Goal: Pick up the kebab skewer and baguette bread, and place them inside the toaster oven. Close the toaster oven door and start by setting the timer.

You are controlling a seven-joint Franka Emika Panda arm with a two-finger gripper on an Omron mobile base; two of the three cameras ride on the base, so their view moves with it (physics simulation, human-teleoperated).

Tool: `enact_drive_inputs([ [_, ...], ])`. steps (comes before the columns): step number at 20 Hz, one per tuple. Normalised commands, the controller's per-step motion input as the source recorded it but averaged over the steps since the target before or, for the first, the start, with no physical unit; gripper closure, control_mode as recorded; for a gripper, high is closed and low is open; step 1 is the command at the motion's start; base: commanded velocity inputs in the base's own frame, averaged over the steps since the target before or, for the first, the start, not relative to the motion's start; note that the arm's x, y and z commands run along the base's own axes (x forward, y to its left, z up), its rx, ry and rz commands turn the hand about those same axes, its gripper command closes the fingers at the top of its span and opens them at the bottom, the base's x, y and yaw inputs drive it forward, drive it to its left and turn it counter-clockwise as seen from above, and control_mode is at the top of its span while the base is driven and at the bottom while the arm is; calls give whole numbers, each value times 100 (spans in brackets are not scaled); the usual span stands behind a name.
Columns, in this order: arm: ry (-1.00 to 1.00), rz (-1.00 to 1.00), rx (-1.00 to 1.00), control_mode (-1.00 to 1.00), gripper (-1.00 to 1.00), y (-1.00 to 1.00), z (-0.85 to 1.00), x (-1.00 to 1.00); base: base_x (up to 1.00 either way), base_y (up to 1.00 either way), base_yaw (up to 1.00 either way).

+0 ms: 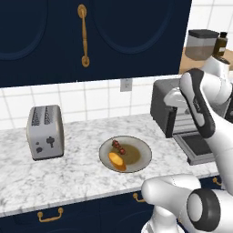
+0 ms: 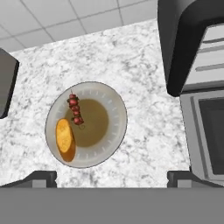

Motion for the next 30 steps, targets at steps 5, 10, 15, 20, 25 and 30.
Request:
enact_drive_inputs([
  [5, -17, 26, 1, -100, -100, -72, -21, -7, 0, 0, 0],
  [10, -21, 28, 0, -100, -100, -88, -24, 0, 0, 0, 0],
  [15, -33, 14, 1, -100, -100, -56, -27, 0, 0, 0, 0],
  [20, -34, 3, 1, -100, -100, -33, -33, 4, 0, 0, 0],
  [25, -24, 0, 4, -100, -100, -23, -16, 39, 0, 0, 0],
  [30, -13, 0, 4, -100, -100, -7, -8, 58, 0, 0, 0],
])
